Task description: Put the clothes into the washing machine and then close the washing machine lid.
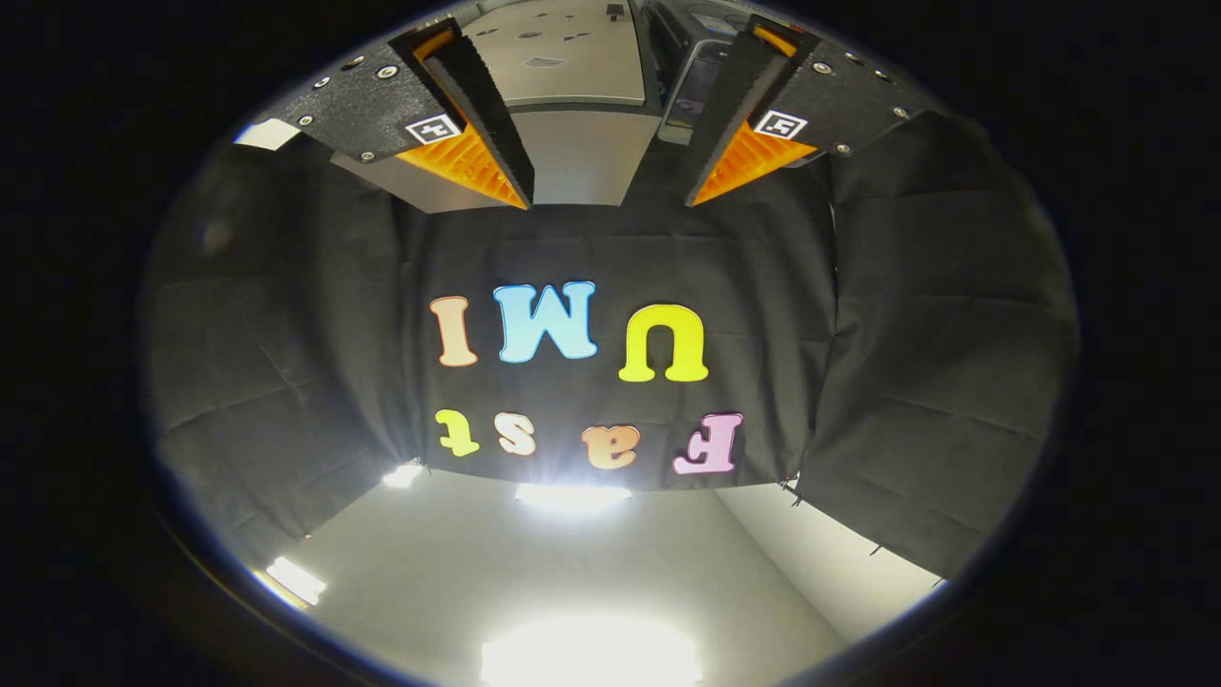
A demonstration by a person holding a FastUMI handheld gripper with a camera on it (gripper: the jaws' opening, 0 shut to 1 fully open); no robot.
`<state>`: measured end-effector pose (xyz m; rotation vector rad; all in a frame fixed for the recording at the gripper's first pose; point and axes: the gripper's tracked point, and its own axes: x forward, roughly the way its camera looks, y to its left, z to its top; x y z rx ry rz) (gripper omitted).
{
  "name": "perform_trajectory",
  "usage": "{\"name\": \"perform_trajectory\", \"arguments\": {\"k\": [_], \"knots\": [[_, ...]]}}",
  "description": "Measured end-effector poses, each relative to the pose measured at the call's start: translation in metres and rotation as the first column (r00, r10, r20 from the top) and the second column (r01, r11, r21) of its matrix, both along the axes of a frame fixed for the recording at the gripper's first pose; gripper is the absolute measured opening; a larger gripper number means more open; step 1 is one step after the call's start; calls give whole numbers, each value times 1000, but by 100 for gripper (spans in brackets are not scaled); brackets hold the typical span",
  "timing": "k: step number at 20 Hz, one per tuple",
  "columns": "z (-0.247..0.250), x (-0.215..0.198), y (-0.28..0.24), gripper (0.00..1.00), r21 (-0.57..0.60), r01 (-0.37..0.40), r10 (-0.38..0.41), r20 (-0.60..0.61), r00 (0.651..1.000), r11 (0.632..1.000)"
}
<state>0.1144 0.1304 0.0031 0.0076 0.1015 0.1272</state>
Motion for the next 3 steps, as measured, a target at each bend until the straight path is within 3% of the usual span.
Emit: {"name": "perform_trajectory", "arguments": {"k": [3], "knots": [[1,0,1,96,0,-5,5,0,1000,1000]]}}
